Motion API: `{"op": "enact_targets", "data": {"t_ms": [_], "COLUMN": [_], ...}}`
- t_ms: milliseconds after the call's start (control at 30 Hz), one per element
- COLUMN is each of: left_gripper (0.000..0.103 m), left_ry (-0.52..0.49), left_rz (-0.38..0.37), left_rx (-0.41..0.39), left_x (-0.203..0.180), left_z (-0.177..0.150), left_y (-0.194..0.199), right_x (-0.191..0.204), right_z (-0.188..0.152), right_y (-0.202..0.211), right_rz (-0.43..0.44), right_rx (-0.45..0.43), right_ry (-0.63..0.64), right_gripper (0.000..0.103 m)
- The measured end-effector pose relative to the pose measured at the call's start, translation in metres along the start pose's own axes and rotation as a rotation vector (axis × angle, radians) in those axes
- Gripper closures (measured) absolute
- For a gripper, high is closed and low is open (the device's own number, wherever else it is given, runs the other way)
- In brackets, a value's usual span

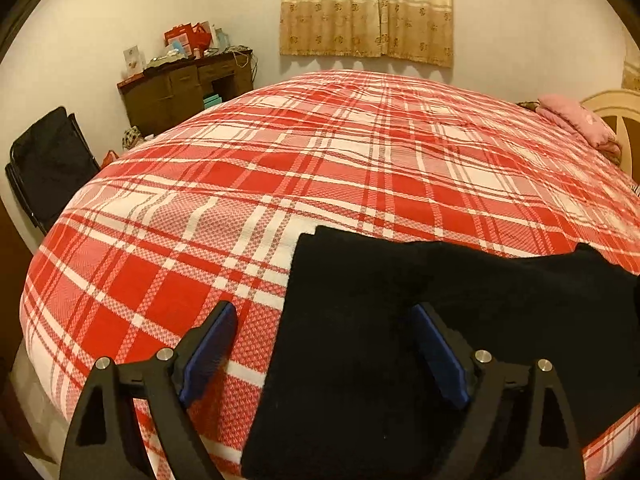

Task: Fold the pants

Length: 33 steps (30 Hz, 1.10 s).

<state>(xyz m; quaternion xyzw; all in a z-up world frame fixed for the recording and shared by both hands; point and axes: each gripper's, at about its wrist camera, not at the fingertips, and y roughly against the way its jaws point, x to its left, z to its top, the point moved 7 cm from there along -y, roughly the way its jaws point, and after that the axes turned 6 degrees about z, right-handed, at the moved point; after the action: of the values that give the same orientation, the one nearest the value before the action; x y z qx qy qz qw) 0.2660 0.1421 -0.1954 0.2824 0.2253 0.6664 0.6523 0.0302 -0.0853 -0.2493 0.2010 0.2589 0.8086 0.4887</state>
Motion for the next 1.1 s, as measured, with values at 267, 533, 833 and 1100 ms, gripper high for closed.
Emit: {"op": "enact_targets", "data": {"t_ms": [267,533,833,1100], "left_gripper": [0.012,0.012,0.037,0.063], "left_ry": [-0.002,0.001,-0.042,-0.023], "left_rz": [-0.038,-0.066,-0.062,-0.099], "left_rx": [-0.002,0.018,0.046,0.039], "left_x": [0.008,0.009,0.001,0.000], "left_z": [-0.001,-0.010,-0.020,-0.019], "left_y": [0.003,0.010,0.016,0.020], "right_x": [0.004,0.009,0.013,0.017], "right_z": [-0.002,-0.002,-0.002,-0.001], "right_y": [0.003,0.005,0.003,0.003], "right_rz": [-0.003,-0.003,-0.001,-0.003], "right_rx": [-0.007,-0.014,-0.015,-0.019], "right_ry": [0.016,0.030,0.034,0.042], "right_gripper": [0.016,0.016,0.016,0.016]}}
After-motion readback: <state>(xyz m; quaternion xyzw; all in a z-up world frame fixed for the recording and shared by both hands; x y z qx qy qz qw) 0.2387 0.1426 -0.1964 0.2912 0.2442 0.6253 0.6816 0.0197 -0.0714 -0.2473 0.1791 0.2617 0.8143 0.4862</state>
